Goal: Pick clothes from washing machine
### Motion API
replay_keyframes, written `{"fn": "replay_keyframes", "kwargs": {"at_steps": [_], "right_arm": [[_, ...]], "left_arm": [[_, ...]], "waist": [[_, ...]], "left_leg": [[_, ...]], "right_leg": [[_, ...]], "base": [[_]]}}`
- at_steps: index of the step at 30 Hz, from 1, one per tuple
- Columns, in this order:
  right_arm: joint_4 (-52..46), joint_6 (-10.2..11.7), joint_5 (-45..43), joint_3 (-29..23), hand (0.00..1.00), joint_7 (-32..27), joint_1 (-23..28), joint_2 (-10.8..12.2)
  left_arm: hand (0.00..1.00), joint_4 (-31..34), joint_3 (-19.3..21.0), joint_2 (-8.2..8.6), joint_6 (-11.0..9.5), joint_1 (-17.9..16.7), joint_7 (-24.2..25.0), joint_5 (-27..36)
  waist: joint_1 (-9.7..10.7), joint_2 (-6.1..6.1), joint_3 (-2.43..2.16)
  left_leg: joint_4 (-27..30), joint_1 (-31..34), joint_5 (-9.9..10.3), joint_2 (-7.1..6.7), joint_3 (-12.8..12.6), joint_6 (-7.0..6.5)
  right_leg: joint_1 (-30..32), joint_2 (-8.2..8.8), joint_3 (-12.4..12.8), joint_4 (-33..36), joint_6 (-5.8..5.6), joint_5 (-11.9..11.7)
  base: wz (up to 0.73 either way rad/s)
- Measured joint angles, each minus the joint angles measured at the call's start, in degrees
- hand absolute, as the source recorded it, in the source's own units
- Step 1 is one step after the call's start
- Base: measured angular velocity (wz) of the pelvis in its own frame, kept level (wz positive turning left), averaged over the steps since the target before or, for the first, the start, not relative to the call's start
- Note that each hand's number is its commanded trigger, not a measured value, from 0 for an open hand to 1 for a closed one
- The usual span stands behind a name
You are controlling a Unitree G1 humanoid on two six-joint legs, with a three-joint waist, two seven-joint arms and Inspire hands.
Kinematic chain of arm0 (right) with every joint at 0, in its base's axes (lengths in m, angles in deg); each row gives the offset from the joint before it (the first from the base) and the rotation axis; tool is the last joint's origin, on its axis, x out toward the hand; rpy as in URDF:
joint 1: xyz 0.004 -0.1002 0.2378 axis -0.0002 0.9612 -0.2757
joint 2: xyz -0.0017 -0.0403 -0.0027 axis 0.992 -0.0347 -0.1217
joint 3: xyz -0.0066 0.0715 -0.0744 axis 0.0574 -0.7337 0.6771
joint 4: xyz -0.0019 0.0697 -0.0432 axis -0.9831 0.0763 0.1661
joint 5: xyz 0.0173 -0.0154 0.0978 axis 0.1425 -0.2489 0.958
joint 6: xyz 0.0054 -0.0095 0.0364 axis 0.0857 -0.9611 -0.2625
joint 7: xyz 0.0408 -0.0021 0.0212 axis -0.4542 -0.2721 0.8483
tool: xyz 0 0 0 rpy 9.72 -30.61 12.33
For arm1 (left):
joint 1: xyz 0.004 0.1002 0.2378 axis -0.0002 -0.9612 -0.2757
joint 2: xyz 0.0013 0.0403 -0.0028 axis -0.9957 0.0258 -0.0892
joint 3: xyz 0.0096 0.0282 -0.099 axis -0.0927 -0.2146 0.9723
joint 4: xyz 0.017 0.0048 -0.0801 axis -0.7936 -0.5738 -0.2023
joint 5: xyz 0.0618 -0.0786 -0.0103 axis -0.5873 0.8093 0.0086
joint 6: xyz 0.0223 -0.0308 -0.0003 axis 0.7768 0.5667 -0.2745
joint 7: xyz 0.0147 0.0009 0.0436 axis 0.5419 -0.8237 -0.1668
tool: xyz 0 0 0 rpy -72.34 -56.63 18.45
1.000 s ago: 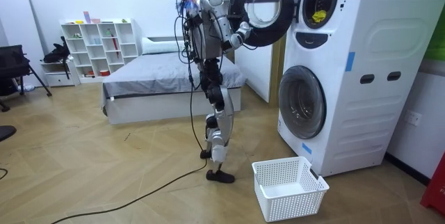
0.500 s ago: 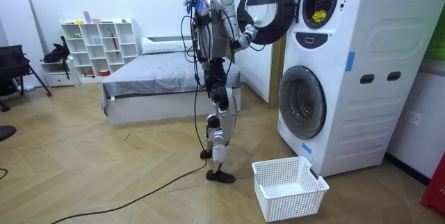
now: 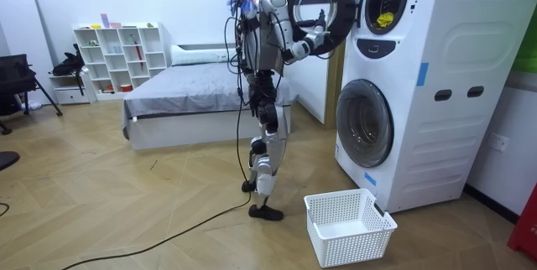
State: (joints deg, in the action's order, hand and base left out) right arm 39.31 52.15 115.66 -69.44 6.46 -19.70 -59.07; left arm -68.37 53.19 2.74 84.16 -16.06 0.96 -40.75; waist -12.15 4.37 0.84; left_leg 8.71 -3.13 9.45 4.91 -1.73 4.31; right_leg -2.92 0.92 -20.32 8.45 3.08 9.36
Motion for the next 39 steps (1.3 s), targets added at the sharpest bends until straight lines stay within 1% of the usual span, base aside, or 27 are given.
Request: {"fn": "replay_keyframes", "kwargs": {"at_steps": [1,3,8,10,11,14,19,22,24,27,29,32,35,37,39], "right_arm": [[0.0,0.0,-0.1,-0.4,0.0,-0.3,0.0,0.0],[-0.5,0.0,-0.1,-1.0,0.0,-1.8,0.0,-0.2],[-1.3,0.0,-2.9,-1.0,0.0,-2.9,0.2,-0.3],[-1.3,0.0,-4.6,-1.0,0.0,-3.1,0.5,-0.3],[-1.3,0.0,-5.8,-1.0,0.0,-3.1,0.7,-0.4],[-1.3,0.0,-7.9,-1.0,0.0,-3.3,0.8,-0.5],[-1.3,0.0,-8.1,-1.1,0.0,-3.5,0.8,-0.8],[-1.3,0.0,-8.4,-1.2,0.0,-3.4,1.3,-0.8],[-1.4,0.0,-8.9,-1.7,0.0,-3.2,2.9,-0.8],[-1.4,0.0,-8.9,-3.3,0.0,-3.6,4.4,-0.8],[-1.4,0.0,-9.1,-3.8,0.0,-4.4,4.5,-0.8],[-1.4,0.1,-10.2,-5.0,0.0,-5.2,4.5,-1.1],[-1.3,0.1,-12.0,-5.9,0.0,-5.8,4.5,-1.4],[-1.3,0.1,-13.3,-7.0,0.0,-6.8,4.4,-1.5],[-1.1,0.1,-15.0,-7.4,0.0,-9.3,3.4,-1.7]], "left_arm": [[0.0,0.0,0.2,0.02,-0.1,-0.1,0.0,0.0],[0.0,0.0,0.3,0.04,-0.1,-0.8,-0.1,0.0],[0.0,-0.6,0.3,0.01,-0.2,-1.1,-0.1,0.0],[0.0,-0.6,0.3,0.0,-0.2,-1.2,-0.1,0.0],[0.0,-0.6,0.3,0.01,-0.2,-1.3,-0.1,0.0],[0.0,-0.5,0.2,0.01,-0.2,-1.3,0.0,0.0],[0.0,-0.3,0.2,0.01,-0.1,-1.2,0.0,0.0],[0.0,-0.1,0.3,0.02,-0.1,-1.2,0.0,-0.1],[0.0,0.0,0.3,0.01,-0.1,-1.3,0.0,-0.3],[0.0,0.1,0.3,0.02,-0.2,-1.3,-0.5,-0.4],[0.0,0.1,0.3,0.01,-0.3,-1.3,-0.9,-0.5],[0.0,0.1,0.3,0.01,-1.3,-1.4,-1.9,-0.5],[0.0,0.1,0.3,-0.06,-1.5,-1.6,-2.1,-0.5],[0.0,0.1,0.3,-0.07,-1.5,-1.6,-2.1,-0.6],[0.0,0.0,0.3,-0.13,-1.4,-1.5,-2.1,-0.5]], "waist": [[0.2,-0.03,-0.03],[0.8,-0.02,-0.11],[2.1,-0.21,-0.33],[2.3,-0.28,-0.52],[2.6,-0.34,-0.69],[2.8,-0.55,-0.78],[3.5,-0.71,-0.87],[3.8,-0.54,-1.01],[4.1,-0.45,-1.09],[4.3,-0.51,-1.05],[4.5,-0.57,-1.0],[4.7,-0.59,-0.98],[5.3,-0.41,-1.01],[5.3,-0.36,-0.82],[5.4,-0.07,-0.56]], "left_leg": [[0.0,-0.1,0.0,0.0,-0.1,0.0],[0.0,-0.6,0.0,0.06,-1.4,0.0],[0.0,-0.9,0.0,0.05,-1.5,0.0],[0.0,-0.9,0.0,0.05,-1.5,0.0],[0.0,-0.9,0.1,0.06,-1.5,-0.03],[0.0,-0.9,0.1,0.07,-1.5,-0.05],[0.0,-0.6,0.1,0.1,-1.5,-0.07],[0.0,-0.6,0.1,0.19,-2.5,-0.09],[0.0,-0.7,0.1,0.19,-2.9,-0.1],[0.0,-0.9,0.1,0.18,-2.9,-0.1],[0.0,-1.2,0.1,0.18,-3.0,-0.1],[-0.1,-1.3,0.1,0.18,-3.1,-0.1],[-0.1,-1.6,0.1,0.14,-3.1,-0.1],[-0.1,-1.6,0.1,0.15,-3.3,-0.1],[0.2,-1.6,0.1,0.28,-4.0,-0.1]], "right_leg": [[0.0,0.0,0.1,0.0,0.0,0.0],[-0.1,-0.02,0.5,0.0,0.0,0.0],[-0.3,-0.07,0.4,0.3,0.02,0.0],[-0.3,-0.04,0.4,0.3,0.02,0.0],[-0.2,0.0,0.4,0.4,0.01,0.0],[-0.2,0.09,0.4,0.6,0.02,0.0],[-0.2,0.04,0.5,0.7,-0.02,0.0],[-0.4,0.03,0.4,0.6,-0.12,-0.1],[-0.5,0.04,0.4,0.5,-0.18,-0.2],[-0.8,0.02,0.5,0.2,-0.19,-0.3],[-1.1,0.02,0.6,0.2,-0.21,-0.3],[-1.1,0.02,0.6,0.1,-0.21,-0.3],[-1.2,-0.19,0.7,0.2,-0.21,-0.3],[-1.2,-0.08,1.2,0.2,-0.21,-0.3],[-1.0,-0.08,1.8,0.3,-0.16,-0.2]], "base": [[-0.05],[-0.12],[-0.02],[0.0],[0.0],[0.0],[0.05],[0.01],[0.0],[0.0],[-0.03],[0.0],[-0.01],[-0.1],[-0.13]]}}
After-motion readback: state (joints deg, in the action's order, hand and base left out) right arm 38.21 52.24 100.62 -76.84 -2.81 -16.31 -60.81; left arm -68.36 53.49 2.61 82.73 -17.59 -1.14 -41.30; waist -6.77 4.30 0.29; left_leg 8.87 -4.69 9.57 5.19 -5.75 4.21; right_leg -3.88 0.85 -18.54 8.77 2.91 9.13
